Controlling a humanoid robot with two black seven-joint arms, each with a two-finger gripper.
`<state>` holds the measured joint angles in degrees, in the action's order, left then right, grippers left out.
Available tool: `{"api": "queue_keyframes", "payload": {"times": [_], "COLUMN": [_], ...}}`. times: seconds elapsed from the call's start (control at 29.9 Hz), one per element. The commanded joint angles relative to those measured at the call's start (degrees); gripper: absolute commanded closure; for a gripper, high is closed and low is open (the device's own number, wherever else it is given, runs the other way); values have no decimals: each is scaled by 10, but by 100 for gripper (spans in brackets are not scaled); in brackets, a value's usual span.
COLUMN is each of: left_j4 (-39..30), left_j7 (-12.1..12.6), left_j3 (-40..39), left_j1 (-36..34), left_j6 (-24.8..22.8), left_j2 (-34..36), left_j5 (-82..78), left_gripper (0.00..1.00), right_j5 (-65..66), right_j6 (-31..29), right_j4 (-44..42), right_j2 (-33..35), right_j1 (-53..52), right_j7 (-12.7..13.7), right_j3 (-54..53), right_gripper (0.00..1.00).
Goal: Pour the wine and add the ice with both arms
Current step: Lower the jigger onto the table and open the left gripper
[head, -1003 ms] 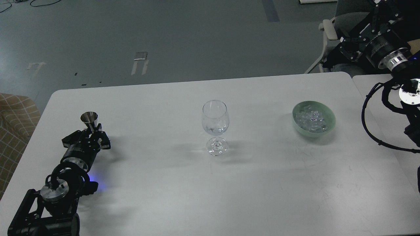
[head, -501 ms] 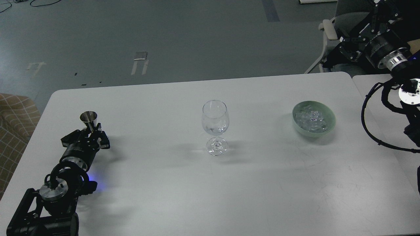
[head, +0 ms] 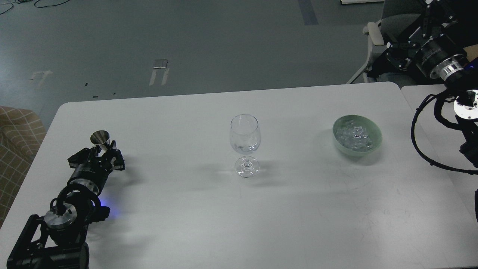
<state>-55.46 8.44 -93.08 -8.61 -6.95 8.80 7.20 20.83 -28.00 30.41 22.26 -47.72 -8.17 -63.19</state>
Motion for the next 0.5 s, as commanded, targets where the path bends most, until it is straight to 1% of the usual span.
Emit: {"api": "queue_keyframes", "payload": {"times": [0.0, 0.07, 0.17, 0.23, 0.27, 0.33, 0.4, 0.47], "left_j4": [0, 0, 0, 0, 0, 0, 0, 0], "left_j7": [1, 1, 0, 0, 0, 0, 0, 0], "left_j3": [1, 1, 1, 1, 1, 1, 1, 1], "left_j1": [0, 0, 0, 0, 0, 0, 0, 0], "left_j6": [0, 0, 1, 1, 1, 2, 2, 2], "left_j2": [1, 1, 1, 1, 2, 6, 6, 7], "left_j5": [0, 0, -1, -3, -3, -3, -3, -3], "left_gripper": [63, 54, 51, 43, 42, 35, 34, 30], "right_j5": [0, 0, 0, 0, 0, 0, 0, 0], "right_j6": [0, 0, 0, 0, 0, 0, 0, 0], "right_j4": [0, 0, 0, 0, 0, 0, 0, 0], "right_j2": [1, 1, 1, 1, 1, 1, 1, 1], "right_j1": [0, 0, 0, -1, 0, -1, -1, -1], "right_j7": [0, 0, 0, 0, 0, 0, 0, 0], "right_j3": [0, 0, 0, 0, 0, 0, 0, 0], "right_gripper": [0, 0, 0, 0, 0, 0, 0, 0]}}
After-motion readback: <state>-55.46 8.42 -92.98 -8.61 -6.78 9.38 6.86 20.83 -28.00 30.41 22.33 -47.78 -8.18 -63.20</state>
